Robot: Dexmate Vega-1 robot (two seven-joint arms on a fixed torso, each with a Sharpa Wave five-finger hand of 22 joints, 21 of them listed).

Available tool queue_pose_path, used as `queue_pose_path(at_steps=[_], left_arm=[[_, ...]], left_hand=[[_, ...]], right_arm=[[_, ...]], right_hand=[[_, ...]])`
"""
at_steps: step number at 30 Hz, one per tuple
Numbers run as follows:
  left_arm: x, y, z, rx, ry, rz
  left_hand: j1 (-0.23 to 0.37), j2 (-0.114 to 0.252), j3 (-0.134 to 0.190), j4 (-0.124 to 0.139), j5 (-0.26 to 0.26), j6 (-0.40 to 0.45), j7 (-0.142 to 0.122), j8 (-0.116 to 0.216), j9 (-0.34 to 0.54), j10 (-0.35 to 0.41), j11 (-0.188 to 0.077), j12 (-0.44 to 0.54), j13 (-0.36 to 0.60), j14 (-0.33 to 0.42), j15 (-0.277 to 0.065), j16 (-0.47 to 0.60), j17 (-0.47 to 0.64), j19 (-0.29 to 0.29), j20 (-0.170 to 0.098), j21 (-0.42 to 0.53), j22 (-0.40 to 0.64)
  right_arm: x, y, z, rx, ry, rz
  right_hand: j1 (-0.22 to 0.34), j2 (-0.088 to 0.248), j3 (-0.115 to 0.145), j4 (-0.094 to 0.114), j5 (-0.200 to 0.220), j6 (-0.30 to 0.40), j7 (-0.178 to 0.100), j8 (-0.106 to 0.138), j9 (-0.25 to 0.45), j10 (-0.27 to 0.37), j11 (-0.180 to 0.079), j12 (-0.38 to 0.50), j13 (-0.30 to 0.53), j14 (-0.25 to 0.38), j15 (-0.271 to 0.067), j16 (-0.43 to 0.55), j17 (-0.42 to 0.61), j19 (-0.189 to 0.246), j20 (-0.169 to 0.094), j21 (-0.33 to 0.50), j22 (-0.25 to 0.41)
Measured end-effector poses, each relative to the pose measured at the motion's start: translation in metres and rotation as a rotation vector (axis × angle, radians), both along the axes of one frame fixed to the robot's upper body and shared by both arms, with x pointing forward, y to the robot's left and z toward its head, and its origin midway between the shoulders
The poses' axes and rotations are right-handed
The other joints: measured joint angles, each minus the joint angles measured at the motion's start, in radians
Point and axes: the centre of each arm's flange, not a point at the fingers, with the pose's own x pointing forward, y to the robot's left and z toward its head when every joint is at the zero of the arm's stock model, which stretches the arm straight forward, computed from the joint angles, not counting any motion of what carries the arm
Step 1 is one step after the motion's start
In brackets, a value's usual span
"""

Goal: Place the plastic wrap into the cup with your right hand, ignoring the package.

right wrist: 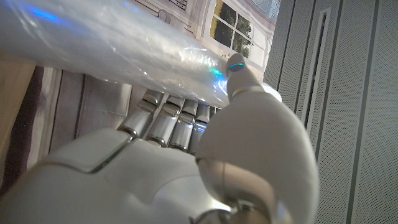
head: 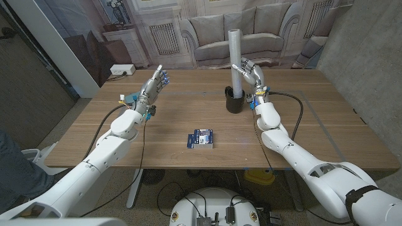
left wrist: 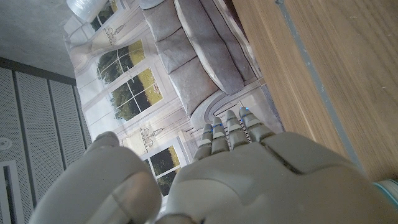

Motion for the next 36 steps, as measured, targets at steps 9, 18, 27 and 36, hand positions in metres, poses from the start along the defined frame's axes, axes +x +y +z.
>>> queue_pose_path(at_steps=[9, 18, 27, 36], left_arm=[[-0.001, -0.003, 0.001, 0.002, -0.005, -0.002], [-0.002, -0.006, 0.001, 0.003, -0.005, -0.003], [-0.002, -0.007, -0.001, 0.002, -0.001, -0.002], [-0.001, -0.009, -0.004, -0.001, 0.004, -0.004]], left_hand=[[0.004, 0.004, 0.0, 0.0, 0.0, 0.0, 0.0, 0.0, 0.0, 0.0, 0.0, 0.0, 0.0, 0.0, 0.0, 0.0, 0.0, 0.0, 0.0, 0.0, 0.0], [0.004, 0.004, -0.003, -0.003, 0.0, 0.0, 0.0, 0.0, 0.0, 0.0, 0.0, 0.0, 0.0, 0.0, 0.0, 0.0, 0.0, 0.0, 0.0, 0.0, 0.0], [0.004, 0.004, -0.006, 0.0, 0.0, 0.0, 0.0, 0.0, 0.0, 0.0, 0.0, 0.0, 0.0, 0.0, 0.0, 0.0, 0.0, 0.0, 0.0, 0.0, 0.0], [0.004, 0.004, -0.007, 0.001, 0.0, 0.0, 0.0, 0.0, 0.0, 0.0, 0.0, 0.0, 0.0, 0.0, 0.0, 0.0, 0.0, 0.0, 0.0, 0.0, 0.0]], right_arm=[[-0.001, -0.004, -0.01, 0.0, 0.018, -0.007], [-0.001, -0.007, -0.018, 0.004, 0.033, -0.005], [0.001, -0.008, -0.023, -0.001, 0.046, 0.004], [0.002, -0.007, -0.029, -0.012, 0.056, 0.016]], right_hand=[[0.0, 0.0, -0.01, 0.01, 0.008, 0.0, 0.0, -0.009, 0.01, 0.0, 0.0, 0.0, -0.001, -0.011, 0.003, 0.0, -0.003, 0.0, 0.0, -0.002, -0.002], [-0.009, -0.008, -0.024, 0.024, 0.015, 0.0, 0.0, -0.005, 0.017, 0.0, 0.0, -0.008, 0.006, -0.032, 0.01, 0.001, 0.0, -0.005, -0.002, -0.004, -0.005], [-0.059, -0.042, -0.034, 0.036, 0.018, 0.026, -0.014, -0.023, 0.028, 0.016, -0.041, -0.016, 0.006, -0.07, 0.019, 0.001, 0.004, -0.023, -0.001, -0.024, -0.009], [-0.124, -0.043, -0.044, 0.045, -0.008, 0.026, -0.046, -0.041, 0.029, -0.021, -0.059, -0.015, 0.015, -0.132, 0.039, -0.007, 0.008, -0.061, 0.007, -0.05, -0.009]])
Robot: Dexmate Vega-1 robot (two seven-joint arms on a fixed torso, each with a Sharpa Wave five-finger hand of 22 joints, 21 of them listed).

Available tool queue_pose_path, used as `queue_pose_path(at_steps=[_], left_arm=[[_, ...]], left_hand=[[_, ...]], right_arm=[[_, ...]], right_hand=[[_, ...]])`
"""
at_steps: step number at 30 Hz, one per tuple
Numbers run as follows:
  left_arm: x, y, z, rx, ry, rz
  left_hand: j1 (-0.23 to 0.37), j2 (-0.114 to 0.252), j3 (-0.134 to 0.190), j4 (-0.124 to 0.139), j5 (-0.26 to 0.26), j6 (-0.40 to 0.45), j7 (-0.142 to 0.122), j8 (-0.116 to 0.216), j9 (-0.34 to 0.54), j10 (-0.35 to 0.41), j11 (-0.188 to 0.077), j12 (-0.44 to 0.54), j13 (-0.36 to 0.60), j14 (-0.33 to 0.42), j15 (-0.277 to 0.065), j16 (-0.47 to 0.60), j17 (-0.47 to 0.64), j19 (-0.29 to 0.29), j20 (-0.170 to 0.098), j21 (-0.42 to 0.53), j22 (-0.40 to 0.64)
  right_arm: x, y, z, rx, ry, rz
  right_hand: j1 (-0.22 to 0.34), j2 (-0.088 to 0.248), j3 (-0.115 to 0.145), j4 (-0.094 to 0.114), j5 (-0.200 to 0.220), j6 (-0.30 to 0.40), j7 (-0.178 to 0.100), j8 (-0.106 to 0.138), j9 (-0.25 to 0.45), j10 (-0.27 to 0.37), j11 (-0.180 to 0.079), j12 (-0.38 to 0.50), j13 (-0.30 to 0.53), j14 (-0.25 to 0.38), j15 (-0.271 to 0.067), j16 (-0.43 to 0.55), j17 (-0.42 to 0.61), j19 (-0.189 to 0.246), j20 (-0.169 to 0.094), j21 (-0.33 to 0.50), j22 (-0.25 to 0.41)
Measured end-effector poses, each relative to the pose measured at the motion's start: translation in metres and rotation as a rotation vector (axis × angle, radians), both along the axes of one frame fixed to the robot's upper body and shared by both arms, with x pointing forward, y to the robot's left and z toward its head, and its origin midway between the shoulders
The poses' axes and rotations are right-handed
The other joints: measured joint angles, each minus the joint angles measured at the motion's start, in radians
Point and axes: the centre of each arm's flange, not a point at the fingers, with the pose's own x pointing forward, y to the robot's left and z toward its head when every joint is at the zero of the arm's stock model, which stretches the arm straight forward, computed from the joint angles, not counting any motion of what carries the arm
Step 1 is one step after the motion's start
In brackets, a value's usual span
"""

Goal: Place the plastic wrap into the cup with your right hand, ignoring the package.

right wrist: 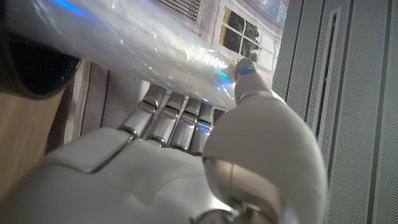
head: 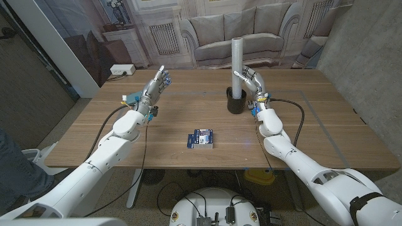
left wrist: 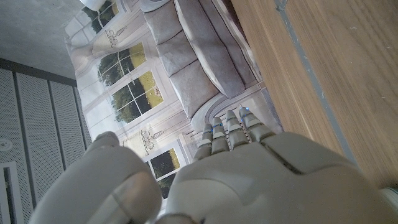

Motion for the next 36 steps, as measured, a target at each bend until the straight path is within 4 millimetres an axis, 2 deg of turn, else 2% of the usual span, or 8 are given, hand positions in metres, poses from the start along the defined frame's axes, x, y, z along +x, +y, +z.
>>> queue_pose_path(at_steps=[11, 13, 20, 22, 24, 29, 36], left_arm=[[0.002, 0.0, -0.001, -0.003, 0.0, -0.002], [0.002, 0.0, -0.001, -0.003, 0.0, -0.002], [0.003, 0.0, -0.002, -0.006, 0.001, -0.003], [0.003, 0.0, -0.002, -0.006, 0.002, -0.004], [0.003, 0.0, -0.002, -0.006, 0.002, -0.004], [0.003, 0.0, -0.003, -0.006, 0.002, -0.005], [0.003, -0.001, -0.003, -0.005, 0.002, -0.007]], left_hand=[[0.0, 0.0, 0.0, 0.0, 0.0, 0.0, 0.0, 0.0, 0.0, 0.0, 0.0, 0.0, 0.0, 0.0, 0.0, 0.0, 0.0, -0.004, 0.004, 0.0, 0.0], [0.0, 0.0, 0.0, 0.0, 0.0, 0.0, 0.0, 0.0, 0.0, 0.0, 0.0, 0.0, 0.0, 0.0, 0.0, 0.0, 0.0, -0.004, 0.004, 0.0, 0.0], [0.004, 0.004, 0.0, 0.0, 0.0, 0.0, 0.0, 0.0, 0.0, 0.0, 0.0, 0.0, 0.0, 0.0, 0.0, 0.0, 0.0, -0.004, 0.004, 0.0, 0.0], [0.004, 0.004, -0.003, -0.003, 0.0, 0.0, 0.0, 0.0, 0.0, 0.0, 0.0, 0.0, 0.0, 0.0, 0.0, 0.0, 0.0, -0.004, 0.004, 0.0, 0.0], [0.004, 0.004, -0.004, -0.004, 0.0, 0.0, 0.0, 0.0, 0.0, 0.0, 0.0, 0.0, 0.0, 0.0, 0.0, 0.0, 0.0, -0.004, 0.004, 0.0, 0.0], [0.004, 0.004, -0.004, -0.004, 0.0, 0.0, 0.0, 0.0, 0.0, 0.0, 0.0, 0.0, 0.0, 0.0, 0.0, 0.0, 0.0, -0.004, 0.004, 0.0, 0.0], [0.004, 0.004, -0.008, 0.0, 0.0, 0.0, 0.0, 0.0, 0.0, 0.0, 0.0, 0.0, 0.0, 0.0, 0.0, 0.0, 0.0, -0.004, 0.004, 0.0, 0.0]], right_arm=[[0.0, 0.001, -0.004, -0.01, 0.003, 0.001], [0.0, 0.001, -0.004, -0.013, 0.003, 0.001], [0.0, 0.002, -0.005, -0.026, 0.005, 0.003], [0.0, 0.003, -0.006, -0.031, 0.006, 0.003], [0.0, 0.003, -0.007, -0.037, 0.007, 0.003], [0.0, 0.004, -0.008, -0.05, 0.01, 0.003], [0.0, 0.005, -0.011, -0.071, 0.019, 0.0]], right_hand=[[-0.013, -0.005, 0.003, 0.003, -0.006, -0.019, -0.018, -0.006, -0.003, -0.047, -0.003, 0.0, 0.001, -0.058, 0.007, 0.0, 0.001, -0.038, 0.002, -0.032, 0.0], [-0.019, -0.01, 0.003, 0.003, -0.008, -0.028, -0.028, -0.012, -0.004, -0.059, 0.009, 0.0, 0.002, -0.078, 0.009, 0.0, 0.001, -0.051, 0.004, -0.04, 0.001], [-0.038, -0.017, 0.0, 0.006, -0.008, -0.029, -0.068, -0.017, -0.01, -0.103, 0.011, 0.0, 0.002, -0.13, 0.014, 0.0, 0.001, -0.085, 0.005, -0.066, 0.003], [-0.048, -0.022, -0.001, 0.007, -0.008, -0.029, -0.09, -0.02, -0.013, -0.121, 0.012, 0.0, 0.002, -0.144, 0.015, 0.0, -0.001, -0.095, 0.005, -0.073, 0.003], [-0.054, -0.028, -0.002, 0.007, -0.008, -0.044, -0.103, -0.024, -0.015, -0.143, 0.018, -0.004, 0.002, -0.166, 0.018, 0.0, -0.001, -0.112, 0.007, -0.087, 0.003], [-0.091, -0.033, -0.014, 0.008, -0.003, -0.134, -0.103, -0.032, -0.026, -0.209, 0.029, -0.008, 0.002, -0.223, 0.022, 0.0, -0.001, -0.151, 0.008, -0.12, 0.003], [-0.108, -0.045, -0.022, 0.008, 0.004, -0.224, -0.108, -0.032, -0.04, -0.279, 0.043, -0.008, 0.002, -0.271, 0.023, 0.0, -0.006, -0.175, 0.007, -0.15, 0.003]])
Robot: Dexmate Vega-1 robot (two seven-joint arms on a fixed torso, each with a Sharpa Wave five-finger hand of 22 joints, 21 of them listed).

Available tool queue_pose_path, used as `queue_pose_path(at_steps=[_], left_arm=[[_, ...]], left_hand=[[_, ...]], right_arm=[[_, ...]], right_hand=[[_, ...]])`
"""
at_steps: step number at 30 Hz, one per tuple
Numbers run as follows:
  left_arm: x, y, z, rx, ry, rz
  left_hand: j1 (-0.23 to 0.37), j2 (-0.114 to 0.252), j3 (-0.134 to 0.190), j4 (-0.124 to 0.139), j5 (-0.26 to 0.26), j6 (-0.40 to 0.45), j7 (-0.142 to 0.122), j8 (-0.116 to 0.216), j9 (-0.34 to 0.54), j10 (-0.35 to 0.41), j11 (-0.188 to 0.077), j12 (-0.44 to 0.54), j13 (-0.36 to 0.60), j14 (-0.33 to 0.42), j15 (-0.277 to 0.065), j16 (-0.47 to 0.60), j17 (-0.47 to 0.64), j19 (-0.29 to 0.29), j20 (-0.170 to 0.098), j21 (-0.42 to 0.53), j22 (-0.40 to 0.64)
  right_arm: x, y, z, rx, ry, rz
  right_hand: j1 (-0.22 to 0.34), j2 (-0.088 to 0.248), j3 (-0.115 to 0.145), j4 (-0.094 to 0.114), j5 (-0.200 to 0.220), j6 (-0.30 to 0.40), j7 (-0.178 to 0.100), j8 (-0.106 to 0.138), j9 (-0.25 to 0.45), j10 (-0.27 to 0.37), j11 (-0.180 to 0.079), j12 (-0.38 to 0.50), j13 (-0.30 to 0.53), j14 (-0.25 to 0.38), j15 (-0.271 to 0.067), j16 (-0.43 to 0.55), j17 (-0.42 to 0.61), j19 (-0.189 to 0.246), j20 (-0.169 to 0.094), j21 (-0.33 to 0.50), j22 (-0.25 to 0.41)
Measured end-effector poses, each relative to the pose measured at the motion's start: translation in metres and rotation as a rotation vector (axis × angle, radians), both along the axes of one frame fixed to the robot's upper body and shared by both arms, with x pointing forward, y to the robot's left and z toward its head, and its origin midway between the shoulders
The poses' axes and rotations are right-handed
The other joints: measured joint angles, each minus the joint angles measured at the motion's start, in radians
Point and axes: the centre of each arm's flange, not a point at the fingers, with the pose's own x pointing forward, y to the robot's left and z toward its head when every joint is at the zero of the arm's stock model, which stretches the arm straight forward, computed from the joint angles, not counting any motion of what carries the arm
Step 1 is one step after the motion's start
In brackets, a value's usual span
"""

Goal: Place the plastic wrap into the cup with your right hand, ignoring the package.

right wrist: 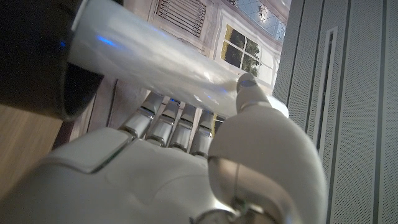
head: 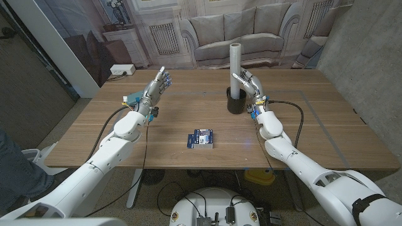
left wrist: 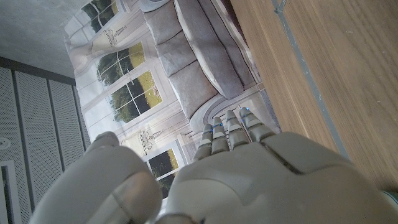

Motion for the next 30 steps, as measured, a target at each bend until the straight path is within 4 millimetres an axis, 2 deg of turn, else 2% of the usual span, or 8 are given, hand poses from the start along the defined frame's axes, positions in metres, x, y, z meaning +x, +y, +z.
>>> queue_pose_path(at_steps=[5, 7, 20, 25, 30], left_arm=[[0.0, -0.0002, -0.0004, 0.0, 0.001, -0.001], [0.0, -0.0002, -0.0005, 0.0, 0.001, -0.001], [0.0003, -0.0009, -0.0017, -0.001, 0.002, -0.004], [0.0009, -0.0017, -0.0029, -0.002, 0.003, -0.007], [0.0014, -0.0023, -0.0032, -0.004, 0.003, -0.009]], left_hand=[[0.0, 0.0, 0.0, 0.0, 0.0, 0.0, 0.0, 0.0, 0.0, 0.0, 0.0, 0.0, 0.0, 0.0, 0.0, 0.0, 0.0, 0.0, 0.0, 0.0, 0.0], [0.0, 0.0, 0.0, 0.0, 0.0, 0.0, 0.0, 0.0, 0.0, 0.0, 0.0, 0.0, 0.0, 0.0, 0.0, 0.0, 0.0, 0.0, 0.0, 0.0, 0.0], [0.0, 0.0, 0.0, 0.0, 0.0, 0.0, 0.0, 0.0, 0.0, 0.0, 0.0, 0.0, 0.0, 0.0, 0.0, 0.0, 0.0, 0.0, 0.0, 0.0, 0.0], [0.003, 0.003, -0.003, -0.003, 0.0, 0.0, 0.0, 0.0, 0.0, 0.0, 0.0, 0.0, 0.0, 0.0, 0.0, 0.0, 0.0, 0.0, 0.0, 0.0, 0.0], [0.003, 0.003, -0.004, -0.004, 0.0, 0.002, -0.002, 0.0, 0.0, 0.0, 0.0, 0.0, 0.0, 0.0, 0.0, 0.0, 0.0, 0.0, 0.0, 0.0, 0.0]], right_arm=[[0.0, -0.0001, -0.0021, -0.006, 0.007, -0.001], [-0.0002, 0.0, -0.0026, -0.008, 0.008, -0.001], [-0.0015, -0.0012, -0.0055, -0.015, 0.018, -0.011], [-0.0034, -0.0037, -0.0039, -0.021, 0.013, -0.015], [-0.005, -0.0065, -0.0007, -0.031, 0.011, -0.019]], right_hand=[[-0.016, -0.008, -0.004, 0.004, 0.0, -0.048, 0.002, 0.0, -0.007, -0.037, 0.01, 0.0, 0.0, -0.03, 0.005, 0.0, 0.0, -0.02, 0.002, -0.015, 0.0], [-0.019, -0.011, -0.008, 0.008, 0.0, -0.057, 0.001, 0.0, -0.011, -0.04, 0.005, 0.0, 0.0, -0.039, 0.004, 0.0, 0.0, -0.02, 0.002, -0.022, 0.0], [-0.038, -0.009, -0.012, 0.012, 0.0, -0.078, 0.004, 0.0, -0.015, -0.058, 0.01, 0.0, 0.0, -0.053, 0.007, 0.0, 0.0, -0.039, 0.011, -0.034, 0.0], [-0.068, -0.017, -0.025, 0.025, 0.0, -0.1, 0.008, 0.0, -0.021, -0.073, 0.01, 0.0, 0.0, -0.071, 0.003, 0.0, 0.0, -0.048, 0.02, -0.045, 0.0], [-0.104, -0.024, -0.041, 0.041, 0.004, -0.133, 0.019, 0.0, -0.029, -0.096, 0.025, 0.0, 0.0, -0.096, 0.014, 0.0, 0.0, -0.064, 0.028, -0.063, 0.0]])
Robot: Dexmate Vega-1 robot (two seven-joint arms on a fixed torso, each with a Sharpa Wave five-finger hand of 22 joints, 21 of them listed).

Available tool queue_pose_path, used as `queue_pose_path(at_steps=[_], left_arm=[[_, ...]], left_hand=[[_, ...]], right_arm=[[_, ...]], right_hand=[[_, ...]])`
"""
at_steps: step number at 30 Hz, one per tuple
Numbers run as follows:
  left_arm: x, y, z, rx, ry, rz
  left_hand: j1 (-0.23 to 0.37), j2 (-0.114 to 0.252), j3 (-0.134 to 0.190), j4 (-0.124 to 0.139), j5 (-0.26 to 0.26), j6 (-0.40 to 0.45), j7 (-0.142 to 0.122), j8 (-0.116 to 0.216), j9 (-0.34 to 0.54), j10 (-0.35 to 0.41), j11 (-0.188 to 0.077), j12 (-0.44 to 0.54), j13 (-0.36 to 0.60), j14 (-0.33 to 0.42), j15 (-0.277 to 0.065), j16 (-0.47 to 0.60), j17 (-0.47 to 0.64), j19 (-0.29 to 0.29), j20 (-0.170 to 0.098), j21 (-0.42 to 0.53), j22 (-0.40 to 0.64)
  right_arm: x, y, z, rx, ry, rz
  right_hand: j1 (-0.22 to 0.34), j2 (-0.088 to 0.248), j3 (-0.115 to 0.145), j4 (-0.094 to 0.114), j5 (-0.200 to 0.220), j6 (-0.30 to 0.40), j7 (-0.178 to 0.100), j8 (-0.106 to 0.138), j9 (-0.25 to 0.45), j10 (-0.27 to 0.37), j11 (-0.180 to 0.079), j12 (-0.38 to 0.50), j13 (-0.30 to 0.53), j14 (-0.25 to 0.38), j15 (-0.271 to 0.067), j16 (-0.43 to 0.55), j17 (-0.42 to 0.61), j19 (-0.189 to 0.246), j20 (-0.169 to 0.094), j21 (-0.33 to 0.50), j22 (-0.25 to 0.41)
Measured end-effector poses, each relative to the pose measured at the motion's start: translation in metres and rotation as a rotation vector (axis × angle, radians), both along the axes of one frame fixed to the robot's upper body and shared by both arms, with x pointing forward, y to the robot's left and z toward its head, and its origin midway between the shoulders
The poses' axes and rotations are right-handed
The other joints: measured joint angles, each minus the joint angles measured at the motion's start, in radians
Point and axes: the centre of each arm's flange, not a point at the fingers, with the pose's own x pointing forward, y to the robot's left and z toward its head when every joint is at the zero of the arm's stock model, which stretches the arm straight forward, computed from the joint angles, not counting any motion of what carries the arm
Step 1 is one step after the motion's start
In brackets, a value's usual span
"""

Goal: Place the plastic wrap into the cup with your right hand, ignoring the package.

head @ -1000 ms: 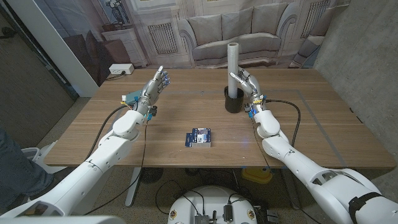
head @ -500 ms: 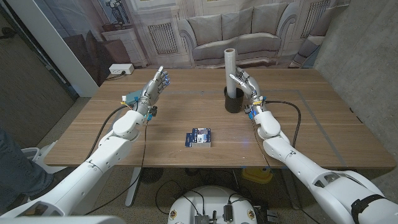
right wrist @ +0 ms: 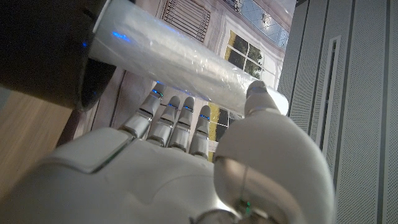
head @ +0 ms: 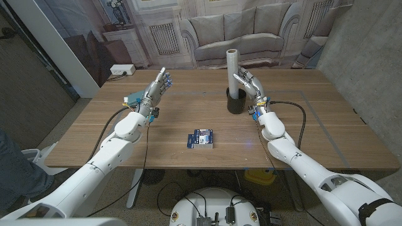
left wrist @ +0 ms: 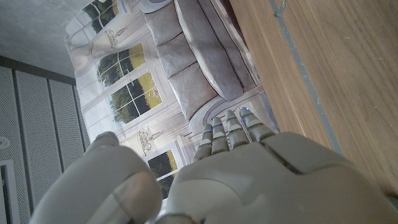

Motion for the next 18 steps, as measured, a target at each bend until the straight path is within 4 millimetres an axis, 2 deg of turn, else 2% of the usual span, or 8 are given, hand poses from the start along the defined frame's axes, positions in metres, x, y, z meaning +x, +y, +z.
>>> queue_pose_path(at_steps=[9, 18], left_arm=[[0.001, 0.0, -0.001, -0.003, 0.001, -0.004], [0.002, 0.001, -0.002, -0.003, 0.002, -0.006]], left_hand=[[0.0, 0.0, 0.0, 0.0, 0.0, 0.0, 0.0, 0.0, 0.0, 0.0, 0.0, 0.0, 0.0, 0.0, 0.0, 0.0, 0.0, 0.0, 0.0, 0.0, 0.0], [0.0, 0.0, 0.0, 0.0, 0.0, 0.0, 0.0, 0.0, 0.0, 0.0, 0.0, 0.0, 0.0, 0.0, 0.0, 0.0, 0.0, 0.0, 0.0, 0.0, 0.0]], right_arm=[[-0.003, -0.003, 0.006, -0.026, -0.004, -0.003], [-0.006, -0.005, 0.011, -0.046, -0.003, 0.005]], right_hand=[[-0.032, -0.009, -0.017, 0.011, 0.004, -0.017, 0.006, 0.0, -0.009, -0.017, 0.011, 0.0, 0.0, -0.022, 0.011, 0.0, 0.0, -0.015, 0.008, -0.015, 0.0], [-0.096, -0.009, -0.044, 0.039, 0.012, -0.029, 0.018, 0.005, -0.014, -0.026, 0.02, 0.008, 0.0, -0.032, 0.021, 0.0, 0.0, -0.02, 0.014, -0.027, 0.001]])
